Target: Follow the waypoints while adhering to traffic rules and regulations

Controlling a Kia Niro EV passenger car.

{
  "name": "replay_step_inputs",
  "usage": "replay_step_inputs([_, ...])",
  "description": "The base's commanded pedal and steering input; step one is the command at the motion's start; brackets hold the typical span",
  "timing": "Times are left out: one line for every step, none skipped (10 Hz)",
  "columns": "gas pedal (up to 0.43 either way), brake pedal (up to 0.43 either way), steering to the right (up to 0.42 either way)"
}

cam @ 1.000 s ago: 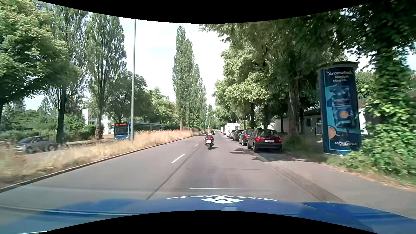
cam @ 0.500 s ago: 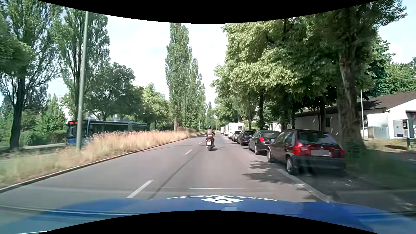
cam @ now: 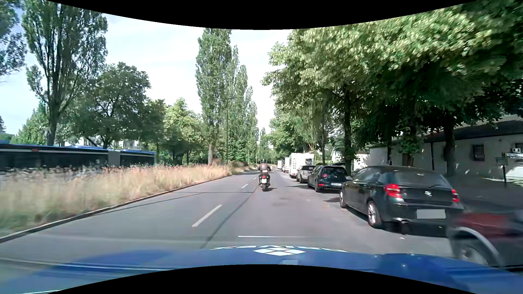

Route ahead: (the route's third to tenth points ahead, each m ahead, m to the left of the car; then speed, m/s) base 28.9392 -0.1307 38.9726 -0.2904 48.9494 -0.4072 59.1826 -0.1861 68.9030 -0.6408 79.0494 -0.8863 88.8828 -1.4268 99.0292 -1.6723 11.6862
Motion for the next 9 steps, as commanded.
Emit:
replay_step_inputs([0.189, 0.000, -0.001])
replay_step_inputs([0.189, 0.000, -0.001])
replay_step_inputs([0.189, 0.000, -0.001])
replay_step_inputs([0.189, 0.000, -0.001])
replay_step_inputs([0.209, 0.000, -0.001])
replay_step_inputs([0.220, 0.000, -0.001])
replay_step_inputs([0.228, 0.000, -0.001])
replay_step_inputs([0.228, 0.000, -0.001])
replay_step_inputs([0.228, 0.000, -0.001])
